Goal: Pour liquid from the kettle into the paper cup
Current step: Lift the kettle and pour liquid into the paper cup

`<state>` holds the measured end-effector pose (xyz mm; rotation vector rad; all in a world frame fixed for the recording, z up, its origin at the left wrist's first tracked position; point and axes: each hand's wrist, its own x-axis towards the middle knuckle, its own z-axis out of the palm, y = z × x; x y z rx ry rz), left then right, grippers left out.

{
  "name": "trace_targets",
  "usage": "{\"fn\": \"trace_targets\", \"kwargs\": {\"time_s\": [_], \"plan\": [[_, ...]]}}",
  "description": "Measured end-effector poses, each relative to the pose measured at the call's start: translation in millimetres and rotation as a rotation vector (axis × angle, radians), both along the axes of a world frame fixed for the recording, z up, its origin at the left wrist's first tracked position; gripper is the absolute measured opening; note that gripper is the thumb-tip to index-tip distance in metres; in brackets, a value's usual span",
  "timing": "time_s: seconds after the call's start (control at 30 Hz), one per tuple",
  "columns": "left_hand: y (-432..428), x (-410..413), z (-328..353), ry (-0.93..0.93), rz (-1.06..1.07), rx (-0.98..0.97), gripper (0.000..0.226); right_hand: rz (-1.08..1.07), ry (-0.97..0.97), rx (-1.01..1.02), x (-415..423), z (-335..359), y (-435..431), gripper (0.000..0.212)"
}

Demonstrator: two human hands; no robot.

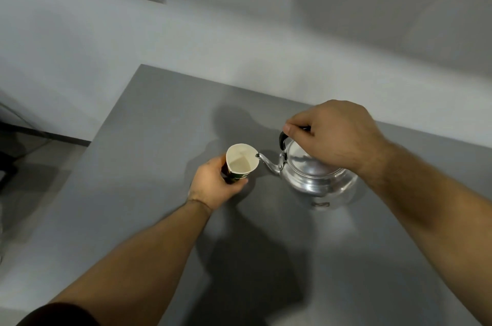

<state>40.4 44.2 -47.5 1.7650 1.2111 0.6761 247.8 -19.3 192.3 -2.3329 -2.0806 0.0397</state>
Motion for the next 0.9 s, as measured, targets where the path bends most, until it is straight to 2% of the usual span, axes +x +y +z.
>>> {"fn": "trace_targets", "kwargs": {"time_s": [0.53, 0.9], "plan": [[2, -1, -1, 0.032, -0.027, 0.115, 0.056, 0.138, -0.266, -0.082, -32, 20, 22, 0.045], [2, -1, -1, 0.013, -0.034, 0.158, 0.056, 0.168, -0.333, -0.14, -44, 28, 29, 0.044]]}}
